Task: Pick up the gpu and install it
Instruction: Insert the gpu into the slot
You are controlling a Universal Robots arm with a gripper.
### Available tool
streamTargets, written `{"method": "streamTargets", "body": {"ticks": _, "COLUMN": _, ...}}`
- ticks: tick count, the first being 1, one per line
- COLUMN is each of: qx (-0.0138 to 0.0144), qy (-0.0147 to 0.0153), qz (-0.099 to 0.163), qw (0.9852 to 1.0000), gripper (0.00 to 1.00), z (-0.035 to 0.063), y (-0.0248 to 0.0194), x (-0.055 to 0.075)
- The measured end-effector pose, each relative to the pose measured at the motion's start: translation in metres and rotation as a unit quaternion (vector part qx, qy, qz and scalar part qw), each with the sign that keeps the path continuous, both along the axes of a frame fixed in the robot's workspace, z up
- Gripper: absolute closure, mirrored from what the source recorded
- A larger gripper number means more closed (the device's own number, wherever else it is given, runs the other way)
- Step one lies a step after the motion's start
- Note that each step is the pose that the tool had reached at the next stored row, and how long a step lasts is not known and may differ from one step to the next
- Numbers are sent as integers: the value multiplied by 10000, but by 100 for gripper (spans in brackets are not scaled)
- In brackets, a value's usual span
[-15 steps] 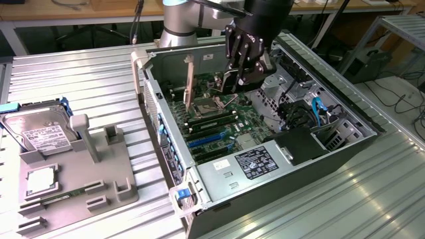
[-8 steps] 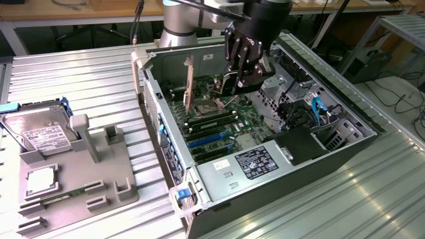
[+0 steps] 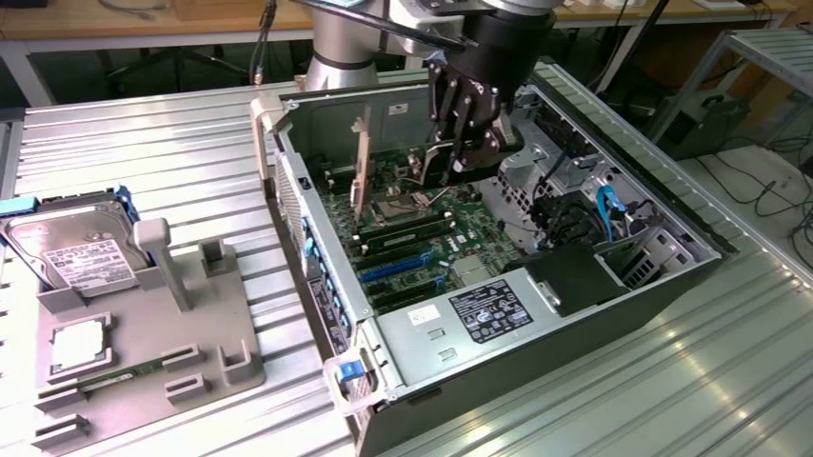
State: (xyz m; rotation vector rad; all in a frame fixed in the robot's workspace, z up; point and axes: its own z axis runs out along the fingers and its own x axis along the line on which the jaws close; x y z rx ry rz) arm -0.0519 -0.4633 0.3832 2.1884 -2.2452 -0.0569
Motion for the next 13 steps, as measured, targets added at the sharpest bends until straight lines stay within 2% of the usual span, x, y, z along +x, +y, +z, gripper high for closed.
{"method": "streamTargets", "body": {"ticks": 13, "qx": 0, "qy": 5, "qz": 6, "qw": 10000, "gripper": 72, "z": -123, "y": 0, "x": 0}}
